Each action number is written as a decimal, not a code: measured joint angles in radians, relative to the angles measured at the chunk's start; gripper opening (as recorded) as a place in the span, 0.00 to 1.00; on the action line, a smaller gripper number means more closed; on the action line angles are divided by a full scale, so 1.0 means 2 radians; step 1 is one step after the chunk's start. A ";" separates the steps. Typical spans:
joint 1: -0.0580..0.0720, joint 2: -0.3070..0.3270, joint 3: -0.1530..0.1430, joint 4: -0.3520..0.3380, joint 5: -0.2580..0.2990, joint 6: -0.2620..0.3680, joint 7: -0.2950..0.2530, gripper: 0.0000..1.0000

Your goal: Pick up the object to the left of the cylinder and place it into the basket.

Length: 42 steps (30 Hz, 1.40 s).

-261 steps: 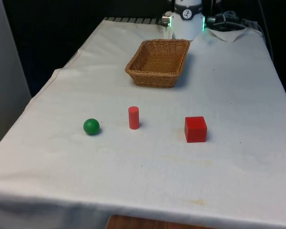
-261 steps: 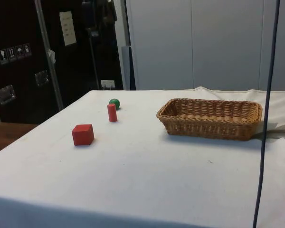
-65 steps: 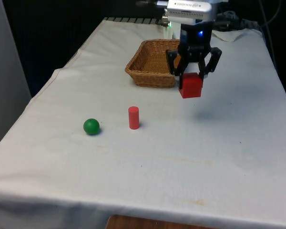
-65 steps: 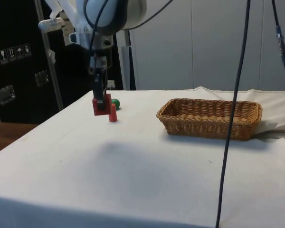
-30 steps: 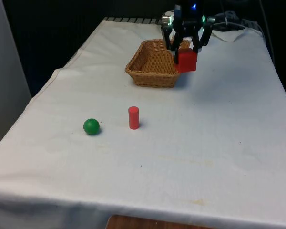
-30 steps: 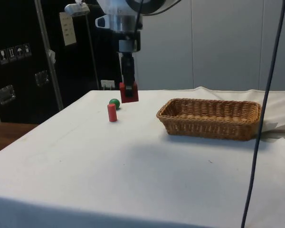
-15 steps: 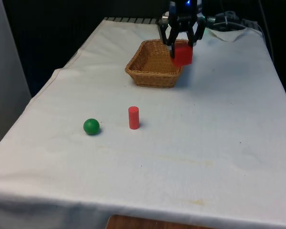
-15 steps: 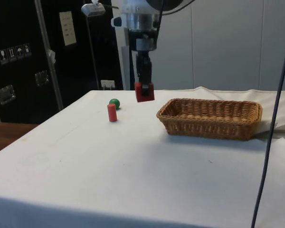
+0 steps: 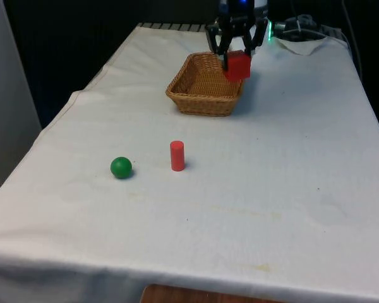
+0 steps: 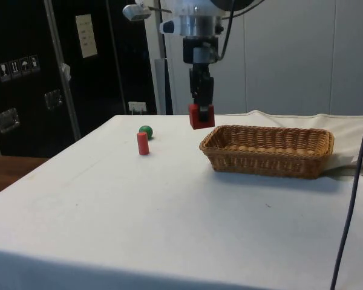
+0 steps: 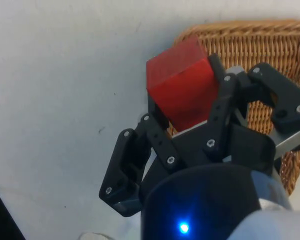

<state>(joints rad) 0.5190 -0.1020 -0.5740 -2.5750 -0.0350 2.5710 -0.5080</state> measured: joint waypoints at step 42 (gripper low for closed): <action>-0.013 0.008 -0.070 -0.091 -0.063 0.078 -0.088 0.01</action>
<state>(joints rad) 0.4940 -0.0860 -0.7150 -2.7580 -0.1600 2.7280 -0.6830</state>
